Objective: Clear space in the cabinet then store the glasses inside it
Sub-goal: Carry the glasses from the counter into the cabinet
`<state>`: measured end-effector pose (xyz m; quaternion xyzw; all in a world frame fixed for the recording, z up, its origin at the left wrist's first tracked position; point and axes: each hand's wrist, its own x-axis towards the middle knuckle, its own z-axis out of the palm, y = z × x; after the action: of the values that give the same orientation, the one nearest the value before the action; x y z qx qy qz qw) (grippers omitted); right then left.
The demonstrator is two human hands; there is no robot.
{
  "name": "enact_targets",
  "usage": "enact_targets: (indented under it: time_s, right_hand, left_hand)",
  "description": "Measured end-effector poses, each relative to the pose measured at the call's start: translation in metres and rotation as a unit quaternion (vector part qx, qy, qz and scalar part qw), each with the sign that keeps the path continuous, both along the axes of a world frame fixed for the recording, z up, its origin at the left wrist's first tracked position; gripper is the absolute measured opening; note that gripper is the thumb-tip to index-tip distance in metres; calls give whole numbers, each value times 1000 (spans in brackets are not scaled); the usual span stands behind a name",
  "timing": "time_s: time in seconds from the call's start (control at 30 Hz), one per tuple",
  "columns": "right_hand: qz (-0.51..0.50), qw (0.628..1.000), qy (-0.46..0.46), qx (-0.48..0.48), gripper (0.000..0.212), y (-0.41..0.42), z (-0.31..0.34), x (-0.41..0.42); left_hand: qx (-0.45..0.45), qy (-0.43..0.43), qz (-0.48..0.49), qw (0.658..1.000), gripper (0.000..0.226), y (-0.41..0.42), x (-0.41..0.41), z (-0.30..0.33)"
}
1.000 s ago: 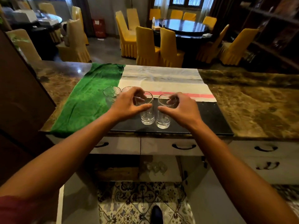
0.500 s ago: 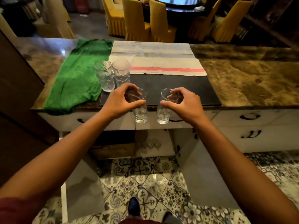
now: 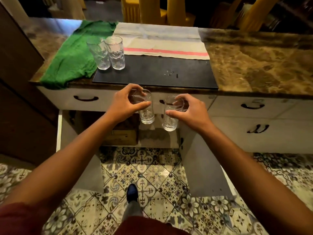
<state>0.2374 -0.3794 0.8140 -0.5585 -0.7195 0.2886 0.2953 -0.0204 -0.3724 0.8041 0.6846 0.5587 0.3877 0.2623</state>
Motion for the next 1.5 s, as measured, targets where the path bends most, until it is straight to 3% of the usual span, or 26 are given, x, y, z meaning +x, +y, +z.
enact_targets:
  time_s: [0.33,0.53,1.1,1.27,1.5]
  right_hand:
    - [-41,994,83,-51,70,-63,-23,66]
    - [-68,988,119,-67,64,-75,-53,77]
    - [-134,985,87,-71,64,7,-210,91]
    - [-143,983,81,-77,68,40,-287,91]
    - [-144,989,40,-12,69,76,-388,81]
  left_hand:
    - [-40,-25,-16,999,58,-64,50,-15]
    - [-60,-19,-12,998,59,-73,64,-48]
    - [-90,63,-60,992,66,29,86,-214]
    - [-107,84,-78,988,70,62,86,-296]
    - [-77,93,-72,990,69,98,89,-401]
